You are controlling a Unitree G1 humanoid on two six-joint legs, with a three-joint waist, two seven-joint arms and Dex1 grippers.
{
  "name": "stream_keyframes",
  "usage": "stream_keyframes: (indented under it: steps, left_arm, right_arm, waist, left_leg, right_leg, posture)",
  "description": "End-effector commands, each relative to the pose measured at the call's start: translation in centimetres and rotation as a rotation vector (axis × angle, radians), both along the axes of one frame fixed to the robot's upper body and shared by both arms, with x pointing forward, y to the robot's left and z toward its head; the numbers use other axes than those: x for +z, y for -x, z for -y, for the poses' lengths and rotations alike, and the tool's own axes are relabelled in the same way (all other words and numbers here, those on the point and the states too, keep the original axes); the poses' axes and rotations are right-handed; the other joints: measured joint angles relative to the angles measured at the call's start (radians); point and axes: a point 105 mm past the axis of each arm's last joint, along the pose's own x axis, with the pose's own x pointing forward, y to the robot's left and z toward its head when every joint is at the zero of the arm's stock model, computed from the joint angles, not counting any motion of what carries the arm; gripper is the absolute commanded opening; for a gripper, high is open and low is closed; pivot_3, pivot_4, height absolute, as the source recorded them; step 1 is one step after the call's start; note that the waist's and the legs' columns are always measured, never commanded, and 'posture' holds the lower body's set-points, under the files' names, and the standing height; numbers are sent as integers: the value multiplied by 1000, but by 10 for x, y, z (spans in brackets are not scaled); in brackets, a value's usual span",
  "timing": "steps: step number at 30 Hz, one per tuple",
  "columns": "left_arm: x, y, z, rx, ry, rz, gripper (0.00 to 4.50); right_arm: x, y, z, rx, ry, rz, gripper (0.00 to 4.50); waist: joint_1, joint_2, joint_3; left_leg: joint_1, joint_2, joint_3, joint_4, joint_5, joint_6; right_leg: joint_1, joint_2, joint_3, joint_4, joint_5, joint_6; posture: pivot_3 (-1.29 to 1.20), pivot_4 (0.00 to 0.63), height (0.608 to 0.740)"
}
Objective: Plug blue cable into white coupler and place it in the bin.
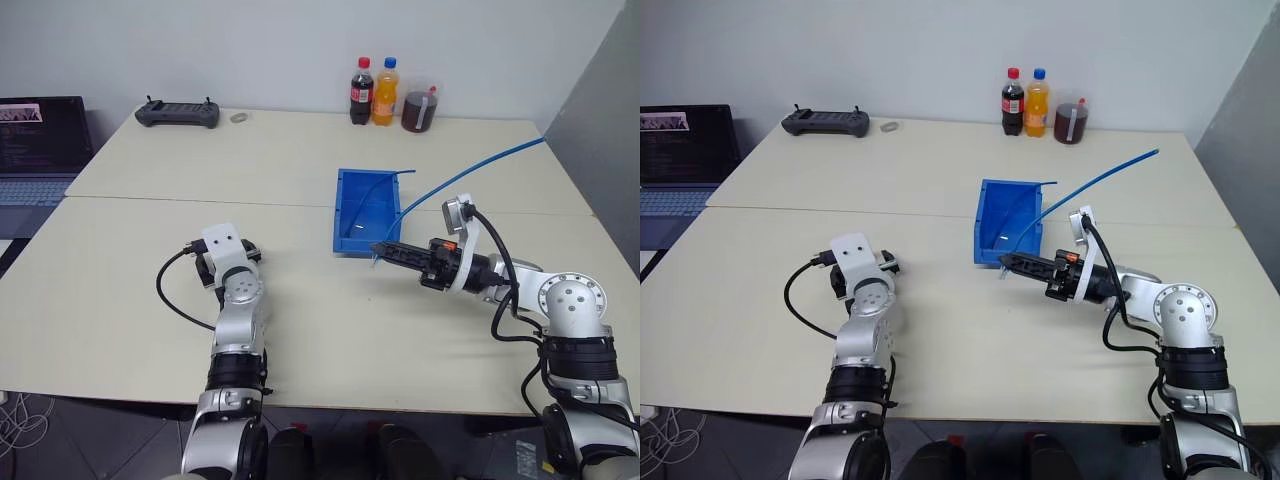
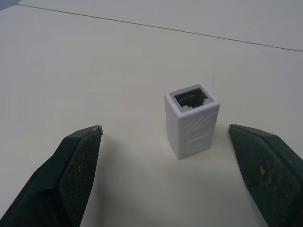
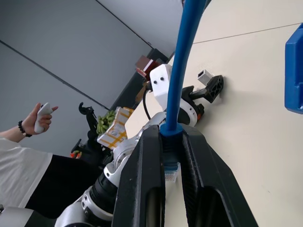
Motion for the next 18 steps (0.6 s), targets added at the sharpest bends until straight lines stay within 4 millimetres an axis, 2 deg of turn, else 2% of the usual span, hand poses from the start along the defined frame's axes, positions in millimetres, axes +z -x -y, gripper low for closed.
stream_keyframes:
  steps: [1, 6, 9, 18]
  left_arm:
    - [-19, -1, 1, -6, 45, -53, 4479]
    - [-25, -2, 7, -7, 92, -62, 4479]
    - [-25, 0, 8, 15, 110, -60, 4024]
    - [-24, -3, 8, 23, 101, -75, 2205]
  right_arm:
    - [17, 2, 1, -5, -28, 56, 168]
    - [15, 2, 2, -16, -13, 55, 168]
    - [13, 2, 1, -13, -12, 51, 168]
    - [13, 0, 0, -24, -20, 46, 168]
  waist:
    - [1, 0, 0]
    - [3, 2, -1]
    - [3, 3, -2]
    - [2, 3, -2]
  left_leg:
    - [0, 0, 0, 0, 0, 0]
    - [0, 0, 0, 0, 0, 0]
    - [0, 0, 0, 0, 0, 0]
    - [0, 0, 1, 0, 0, 0]
  right_leg:
    - [0, 0, 0, 0, 0, 0]
    - [0, 0, 0, 0, 0, 0]
    - [0, 0, 0, 0, 0, 0]
    - [0, 0, 1, 0, 0, 0]
  posture:
    - [0, 150, 740]
    - [0, 150, 740]
    - [0, 150, 740]
    - [0, 150, 740]
